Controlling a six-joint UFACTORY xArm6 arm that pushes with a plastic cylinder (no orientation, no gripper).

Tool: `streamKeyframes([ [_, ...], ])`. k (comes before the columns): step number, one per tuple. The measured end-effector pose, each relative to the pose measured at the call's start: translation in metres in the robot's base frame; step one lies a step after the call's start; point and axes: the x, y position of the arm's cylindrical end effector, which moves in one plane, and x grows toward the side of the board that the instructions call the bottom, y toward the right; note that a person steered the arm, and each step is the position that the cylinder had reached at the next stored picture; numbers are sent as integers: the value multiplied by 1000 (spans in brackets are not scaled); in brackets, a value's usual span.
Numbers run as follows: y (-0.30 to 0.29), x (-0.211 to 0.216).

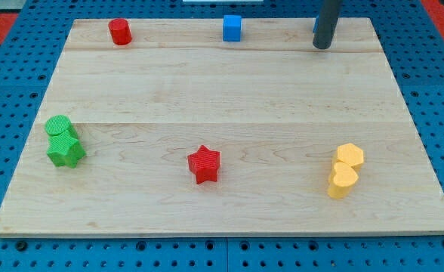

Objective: Slide red star towards the left side of the board

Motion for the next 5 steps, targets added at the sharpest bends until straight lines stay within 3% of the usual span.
streamKeyframes([
  [4,-1,18],
  [5,-11,41],
])
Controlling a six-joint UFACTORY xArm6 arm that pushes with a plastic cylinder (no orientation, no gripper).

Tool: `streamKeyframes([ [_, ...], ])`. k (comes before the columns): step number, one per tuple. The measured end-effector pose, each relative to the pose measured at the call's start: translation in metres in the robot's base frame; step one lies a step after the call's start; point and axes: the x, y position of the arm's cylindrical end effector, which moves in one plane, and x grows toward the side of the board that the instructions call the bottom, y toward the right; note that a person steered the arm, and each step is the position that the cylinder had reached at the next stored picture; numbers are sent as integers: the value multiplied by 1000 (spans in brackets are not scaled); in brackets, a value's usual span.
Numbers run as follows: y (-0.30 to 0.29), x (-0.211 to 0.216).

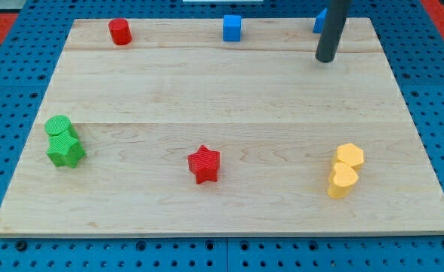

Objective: Slide red star towards the left side of the board

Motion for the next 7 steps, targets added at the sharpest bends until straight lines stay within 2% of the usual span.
streamKeyframes([
  [2,-114,70],
  [5,-145,191],
  [6,-154,223],
  [7,-181,237],
])
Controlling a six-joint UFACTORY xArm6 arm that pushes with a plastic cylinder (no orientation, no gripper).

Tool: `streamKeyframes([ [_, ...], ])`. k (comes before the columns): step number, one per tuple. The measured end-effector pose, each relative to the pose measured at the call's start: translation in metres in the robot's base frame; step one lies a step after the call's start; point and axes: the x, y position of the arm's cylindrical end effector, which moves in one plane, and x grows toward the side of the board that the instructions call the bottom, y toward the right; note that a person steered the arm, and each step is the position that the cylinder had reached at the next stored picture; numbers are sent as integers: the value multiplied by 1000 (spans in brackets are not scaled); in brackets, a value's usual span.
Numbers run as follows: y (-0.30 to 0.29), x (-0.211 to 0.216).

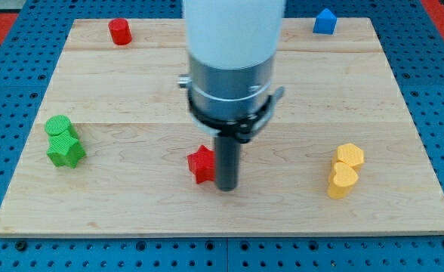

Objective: Slide red star towards the left side of the board

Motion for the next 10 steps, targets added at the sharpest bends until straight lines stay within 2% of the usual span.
streamKeyframes([
  [2,-66,-51],
  [3,-135,-56],
  [4,-138,-82],
  [6,-108,-93],
  [8,-33,-93],
  [9,-13,-108],
  [10,-26,-126],
])
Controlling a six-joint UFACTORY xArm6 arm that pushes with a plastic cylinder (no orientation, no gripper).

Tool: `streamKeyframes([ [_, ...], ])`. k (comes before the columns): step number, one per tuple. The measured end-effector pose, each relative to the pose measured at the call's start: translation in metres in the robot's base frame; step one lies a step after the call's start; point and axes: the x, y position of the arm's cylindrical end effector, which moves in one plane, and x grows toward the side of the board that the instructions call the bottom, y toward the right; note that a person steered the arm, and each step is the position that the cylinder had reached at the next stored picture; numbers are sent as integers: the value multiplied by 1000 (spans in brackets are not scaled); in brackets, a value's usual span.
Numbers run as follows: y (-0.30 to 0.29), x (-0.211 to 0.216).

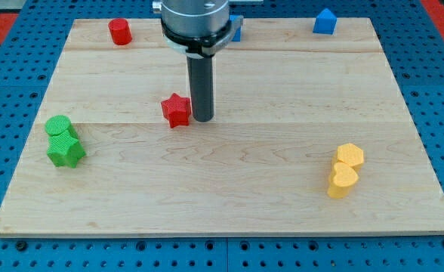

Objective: Slide red star towards the left side of the board

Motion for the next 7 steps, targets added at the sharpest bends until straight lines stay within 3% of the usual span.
streamKeyframes([
  [1,-51,3],
  [3,-87,28],
  [5,-112,-47],
  [7,-159,-94],
])
